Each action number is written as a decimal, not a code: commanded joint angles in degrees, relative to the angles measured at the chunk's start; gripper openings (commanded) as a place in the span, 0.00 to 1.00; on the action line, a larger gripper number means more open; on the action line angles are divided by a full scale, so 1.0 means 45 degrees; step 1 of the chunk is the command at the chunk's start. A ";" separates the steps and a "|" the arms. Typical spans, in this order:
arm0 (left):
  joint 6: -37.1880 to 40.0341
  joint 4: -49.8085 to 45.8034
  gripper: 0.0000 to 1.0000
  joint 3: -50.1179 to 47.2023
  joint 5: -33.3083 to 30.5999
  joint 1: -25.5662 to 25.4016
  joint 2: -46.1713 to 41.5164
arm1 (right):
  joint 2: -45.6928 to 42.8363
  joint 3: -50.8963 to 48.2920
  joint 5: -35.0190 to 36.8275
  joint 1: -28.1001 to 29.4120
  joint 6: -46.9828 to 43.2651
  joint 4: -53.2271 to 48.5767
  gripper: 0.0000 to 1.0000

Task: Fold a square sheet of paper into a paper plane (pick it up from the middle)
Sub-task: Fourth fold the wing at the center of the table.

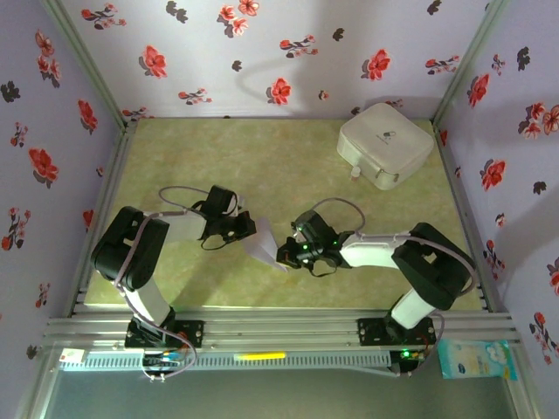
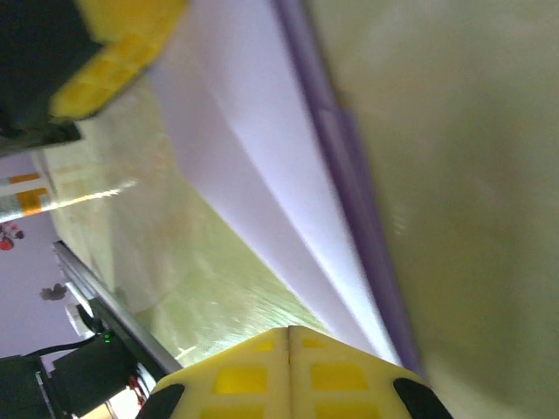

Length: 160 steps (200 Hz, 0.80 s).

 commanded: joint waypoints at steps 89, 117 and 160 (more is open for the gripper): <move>-0.0373 -0.0666 0.06 -0.0152 0.0001 0.0181 -0.0101 | 0.2311 0.0059 -0.0184 -0.0248 0.0044 0.0938 0.01; -0.0807 -0.0816 0.12 0.0318 0.0325 0.0178 -0.0909 | 0.2336 -0.0362 -0.0049 -0.0263 0.0138 0.1054 0.00; -0.2033 -0.0158 0.12 0.0030 0.0330 -0.0471 -0.1783 | 0.2276 -0.0144 0.0298 -0.0254 0.0150 0.0759 0.00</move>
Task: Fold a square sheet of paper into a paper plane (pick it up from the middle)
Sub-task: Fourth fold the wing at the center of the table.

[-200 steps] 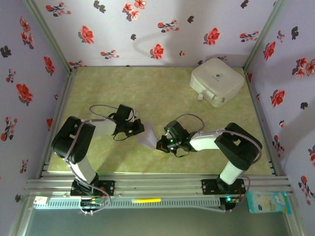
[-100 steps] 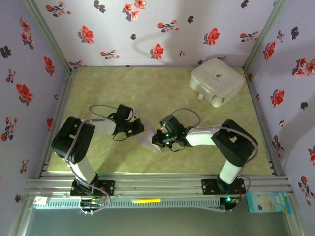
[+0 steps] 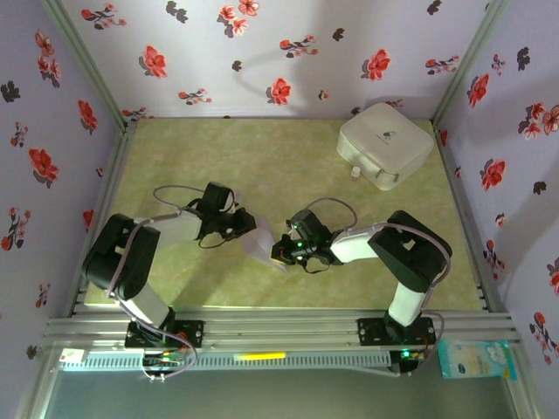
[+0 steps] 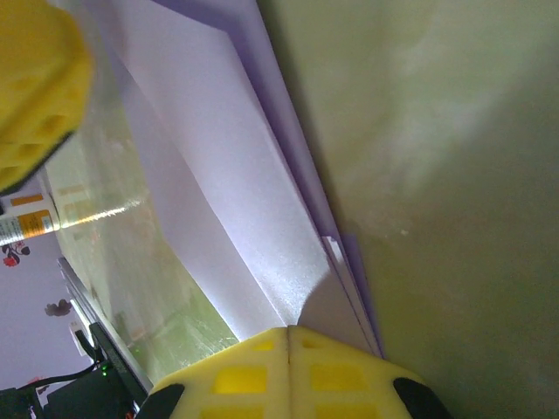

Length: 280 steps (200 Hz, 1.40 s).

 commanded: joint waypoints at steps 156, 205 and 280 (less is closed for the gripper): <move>-0.0997 0.1539 0.02 -0.1273 -0.0866 -0.0908 0.1233 | 0.0226 -0.0326 0.0925 -0.0009 0.0085 -0.1900 0.00; -0.0195 0.0469 0.02 -0.0613 -0.0961 0.0144 0.1228 | 0.0175 -0.0369 0.0922 0.0009 0.0024 -0.1977 0.00; 0.1072 -0.0677 0.03 0.0580 -0.0800 0.2177 0.2054 | 0.0055 -0.0400 0.0884 0.0024 -0.0140 -0.2133 0.00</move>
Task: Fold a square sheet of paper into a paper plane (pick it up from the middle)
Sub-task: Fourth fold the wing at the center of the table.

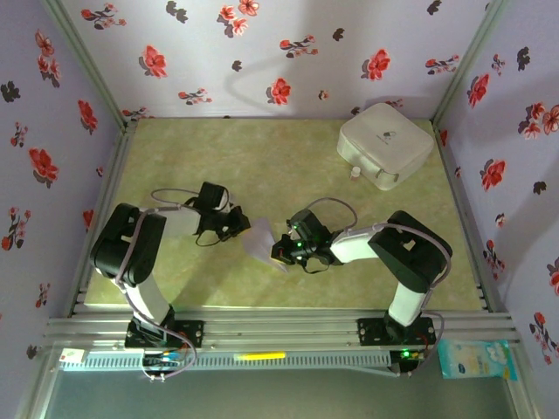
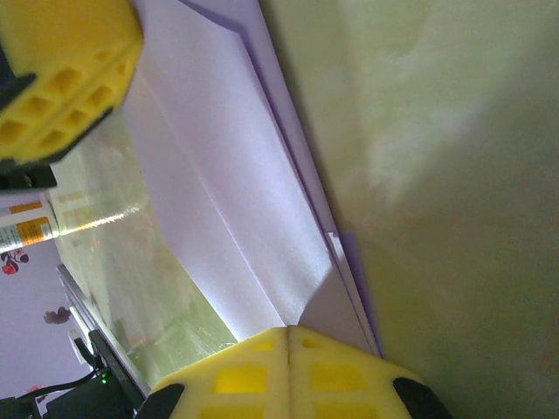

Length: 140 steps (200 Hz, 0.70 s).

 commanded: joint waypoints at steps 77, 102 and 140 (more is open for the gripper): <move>0.0971 -0.1493 0.04 0.0497 -0.0913 0.1351 -0.1465 | -0.0035 -0.0368 0.0608 0.0019 -0.0276 -0.2128 0.00; 0.0600 -0.1538 0.06 0.0270 -0.0954 0.0996 -0.2705 | -0.0027 -0.0286 0.0602 0.0009 -0.0249 -0.2113 0.00; 0.0074 -0.1098 0.08 0.0094 -0.0308 -0.0324 -0.2870 | -0.0210 -0.0221 0.0628 0.0011 -0.0239 -0.2157 0.00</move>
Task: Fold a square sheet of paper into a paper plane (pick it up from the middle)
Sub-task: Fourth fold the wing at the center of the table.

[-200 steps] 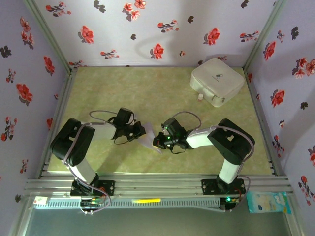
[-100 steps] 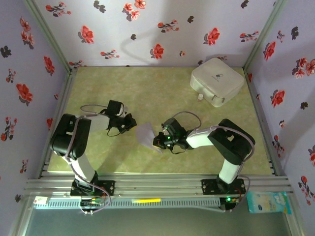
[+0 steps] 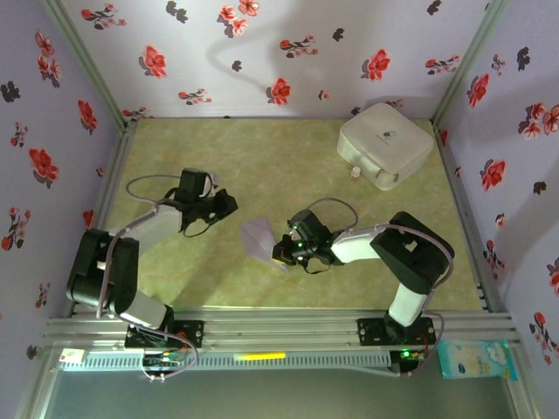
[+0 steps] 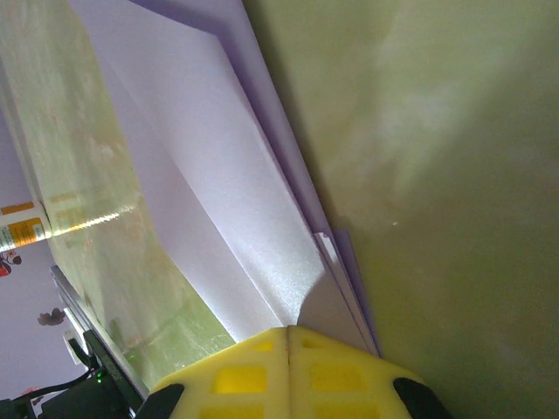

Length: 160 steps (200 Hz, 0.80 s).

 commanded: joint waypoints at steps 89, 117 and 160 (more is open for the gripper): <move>-0.0152 0.1001 0.05 -0.0069 0.0571 -0.1771 0.3116 | -0.0620 0.0494 0.0551 0.0038 -0.0376 -0.2462 0.01; -0.0070 0.0824 0.04 -0.0285 0.0213 -0.1760 0.3278 | -0.1162 0.1572 0.0448 0.0214 -0.0657 -0.3086 0.02; 0.0204 0.0483 0.03 -0.0371 0.0048 -0.1769 0.3181 | -0.0260 0.3029 0.0514 0.0169 -0.1294 -0.4049 0.03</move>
